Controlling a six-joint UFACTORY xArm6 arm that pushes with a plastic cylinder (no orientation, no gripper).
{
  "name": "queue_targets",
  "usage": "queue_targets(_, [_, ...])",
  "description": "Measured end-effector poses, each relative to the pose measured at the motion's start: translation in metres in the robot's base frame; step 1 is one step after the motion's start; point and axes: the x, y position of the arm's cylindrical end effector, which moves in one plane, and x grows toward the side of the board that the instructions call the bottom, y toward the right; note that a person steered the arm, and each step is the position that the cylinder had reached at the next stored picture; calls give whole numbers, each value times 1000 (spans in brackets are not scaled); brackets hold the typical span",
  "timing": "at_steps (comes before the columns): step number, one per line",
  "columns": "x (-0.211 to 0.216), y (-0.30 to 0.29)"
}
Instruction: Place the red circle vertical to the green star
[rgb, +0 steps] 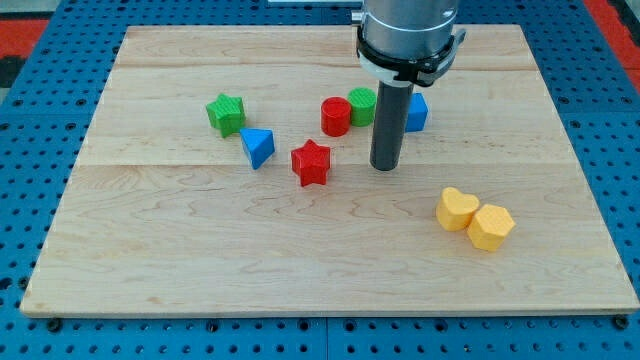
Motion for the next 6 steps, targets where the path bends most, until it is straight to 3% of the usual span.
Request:
queue_targets(3, [-27,-8])
queue_targets(4, [-47,-54])
queue_targets(6, [-109,-71])
